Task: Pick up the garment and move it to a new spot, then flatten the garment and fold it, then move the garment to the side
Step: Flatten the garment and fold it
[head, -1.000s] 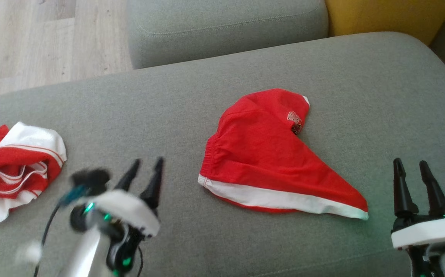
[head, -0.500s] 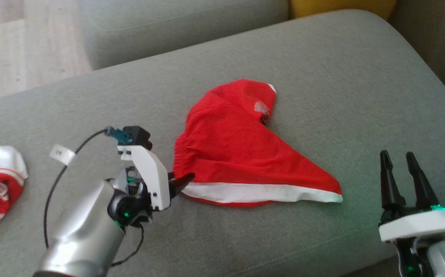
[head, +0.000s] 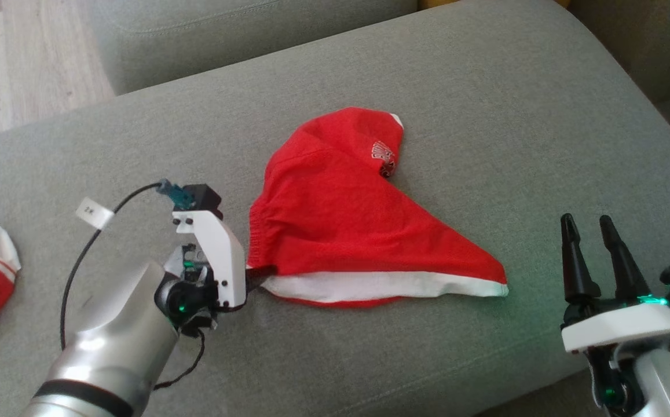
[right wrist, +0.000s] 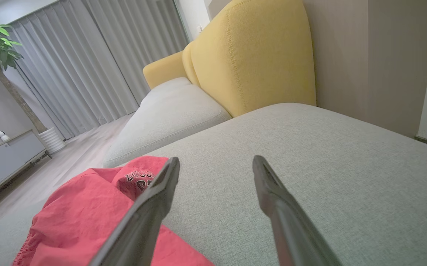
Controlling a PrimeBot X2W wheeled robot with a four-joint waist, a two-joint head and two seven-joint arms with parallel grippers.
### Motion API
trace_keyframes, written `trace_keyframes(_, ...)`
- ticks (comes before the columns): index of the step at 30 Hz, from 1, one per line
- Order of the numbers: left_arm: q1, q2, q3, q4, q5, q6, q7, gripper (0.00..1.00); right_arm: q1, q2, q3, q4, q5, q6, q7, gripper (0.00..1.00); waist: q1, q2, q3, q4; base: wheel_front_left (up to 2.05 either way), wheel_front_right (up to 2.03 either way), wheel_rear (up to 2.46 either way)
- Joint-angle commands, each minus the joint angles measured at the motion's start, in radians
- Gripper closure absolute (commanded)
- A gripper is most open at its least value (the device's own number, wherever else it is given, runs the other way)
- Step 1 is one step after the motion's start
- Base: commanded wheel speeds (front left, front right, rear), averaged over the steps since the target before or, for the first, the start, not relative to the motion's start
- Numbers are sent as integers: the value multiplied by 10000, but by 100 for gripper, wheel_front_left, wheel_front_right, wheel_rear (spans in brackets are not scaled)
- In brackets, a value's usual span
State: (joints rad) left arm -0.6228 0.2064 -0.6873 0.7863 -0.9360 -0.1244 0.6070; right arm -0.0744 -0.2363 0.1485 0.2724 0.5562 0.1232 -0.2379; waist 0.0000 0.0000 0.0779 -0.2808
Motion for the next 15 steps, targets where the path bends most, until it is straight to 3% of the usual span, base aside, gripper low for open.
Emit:
trace_keyframes(1,-703,404,202,-195,-162,-62,-94,95,-455,-147,166,-258,71,75,-103,0,0,0,16,48,0,0,0)
trace_keyframes(2,-744,439,148,-186,-258,-62,-167,100,-456,-153,156,-249,72,75,-110,0,0,0,13,95,0,0,0)
trace_keyframes(7,-846,609,20,-109,-874,-63,-364,100,-353,-208,106,-191,28,75,-133,0,0,0,-139,450,0,0,0)
trace_keyframes(15,-465,1412,8,359,-1539,-63,-605,100,-181,-248,177,-229,-29,75,6,0,0,0,-503,1133,0,0,0)
